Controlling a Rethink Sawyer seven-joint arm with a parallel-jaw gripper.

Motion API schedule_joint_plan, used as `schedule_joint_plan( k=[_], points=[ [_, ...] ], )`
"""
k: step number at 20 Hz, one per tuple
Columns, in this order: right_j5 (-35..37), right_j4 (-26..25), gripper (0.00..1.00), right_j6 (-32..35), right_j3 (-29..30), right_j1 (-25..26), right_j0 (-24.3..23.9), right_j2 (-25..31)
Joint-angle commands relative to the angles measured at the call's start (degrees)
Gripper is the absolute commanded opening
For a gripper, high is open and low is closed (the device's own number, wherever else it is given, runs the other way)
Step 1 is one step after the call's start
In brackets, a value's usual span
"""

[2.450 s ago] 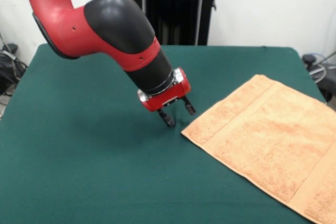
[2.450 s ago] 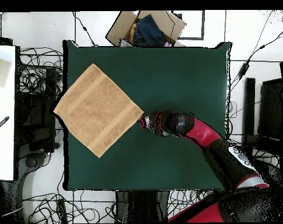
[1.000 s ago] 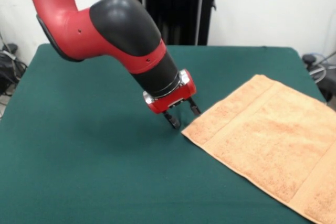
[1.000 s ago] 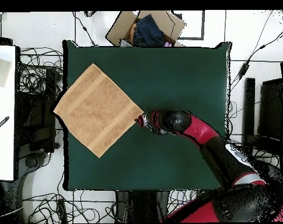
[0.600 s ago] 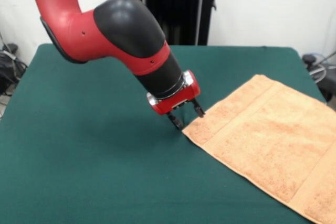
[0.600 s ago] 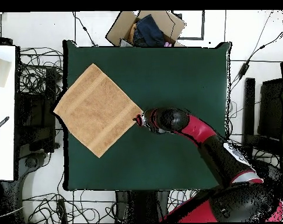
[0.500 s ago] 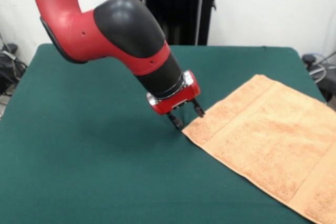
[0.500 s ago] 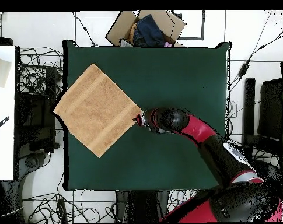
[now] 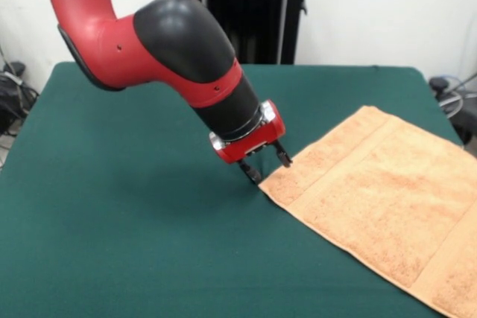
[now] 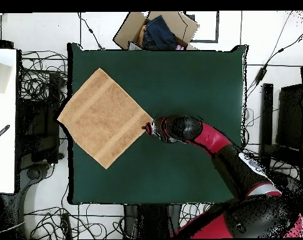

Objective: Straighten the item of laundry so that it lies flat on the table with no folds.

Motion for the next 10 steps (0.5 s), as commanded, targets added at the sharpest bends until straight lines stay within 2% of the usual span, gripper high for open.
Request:
schedule_joint_plan(
  k=[1, 10],
  points=[
    [0.71, 1.0, 1.0, 3.5, -1.15, 9.42, 5.67, 3.47],
    [4.04, 2.45, 1.0, 3.93, -2.7, 8.08, 7.08, 3.33]
  ],
)
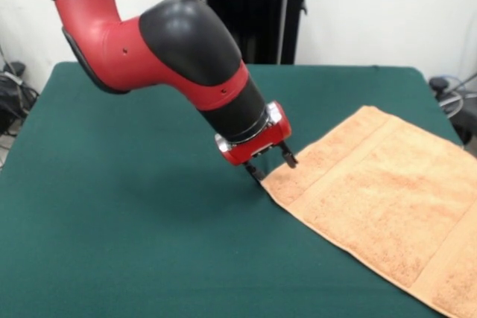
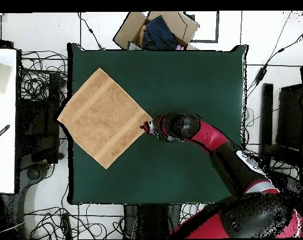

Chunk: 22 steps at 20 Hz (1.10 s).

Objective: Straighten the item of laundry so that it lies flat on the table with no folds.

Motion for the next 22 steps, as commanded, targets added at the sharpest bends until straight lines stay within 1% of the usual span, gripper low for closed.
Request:
schedule_joint_plan(
  k=[1, 5, 10, 13, 22],
  points=[
    [2.95, 2.03, 1.0, 4.01, -1.82, 7.94, 5.87, 3.32],
    [2.88, 2.15, 1.0, 3.86, -2.02, 8.07, 6.0, 3.23],
    [-0.18, 1.22, 1.0, 2.8, -1.01, 9.79, 4.52, 3.26],
    [-1.37, 0.34, 1.0, 3.07, -0.12, 9.42, 4.18, 2.64],
    [-2.12, 0.02, 1.0, 3.28, -0.23, 9.57, 4.15, 2.27]
  ],
)
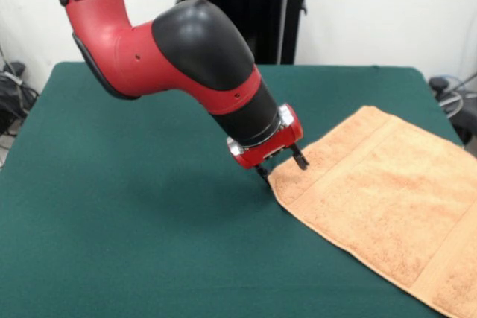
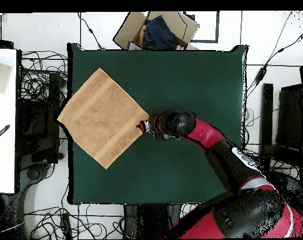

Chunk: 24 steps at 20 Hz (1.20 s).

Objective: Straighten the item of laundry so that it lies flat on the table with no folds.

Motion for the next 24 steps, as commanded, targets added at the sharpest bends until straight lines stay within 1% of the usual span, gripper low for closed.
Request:
schedule_joint_plan(
  k=[1, 6, 8, 10, 20, 21, 24],
  points=[
    [-2.64, -0.59, 1.0, 3.28, 0.56, 9.07, 2.73, 2.1],
    [-2.95, -0.71, 1.0, 3.49, 0.57, 9.15, 2.75, 1.85],
    [-3.24, -0.29, 1.0, 5.47, 0.61, 8.45, 3.55, 0.84],
    [-3.34, -0.19, 1.0, 6.03, 0.36, 8.24, 3.86, 0.49],
    [-4.35, -0.02, 1.0, 6.43, 0.57, 8.31, 3.29, 0.63],
    [-4.69, 0.01, 0.0, 6.67, 0.69, 8.29, 3.2, 0.61],
    [-6.54, -0.55, 0.0, 6.76, 1.18, 8.37, 2.78, 0.66]
  ],
)
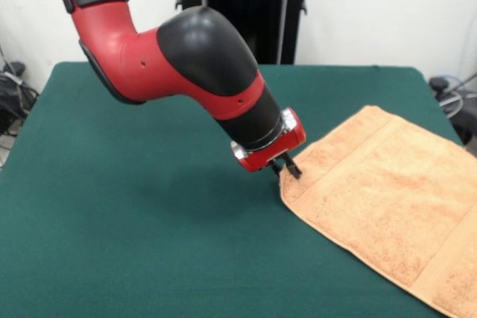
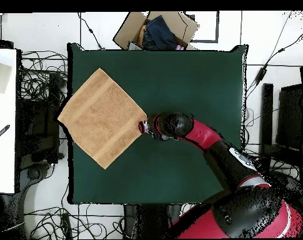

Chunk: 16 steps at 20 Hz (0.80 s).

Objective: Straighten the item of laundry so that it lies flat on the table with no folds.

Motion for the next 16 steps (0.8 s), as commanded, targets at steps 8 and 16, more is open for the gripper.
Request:
schedule_joint_plan(
  k=[8, 16],
  points=[
    [-2.67, -0.65, 0.0, 4.71, 0.57, 6.97, 2.82, 0.88],
    [-1.85, -1.13, 0.0, 3.18, 0.22, 7.5, 2.23, 0.93]
  ],
)
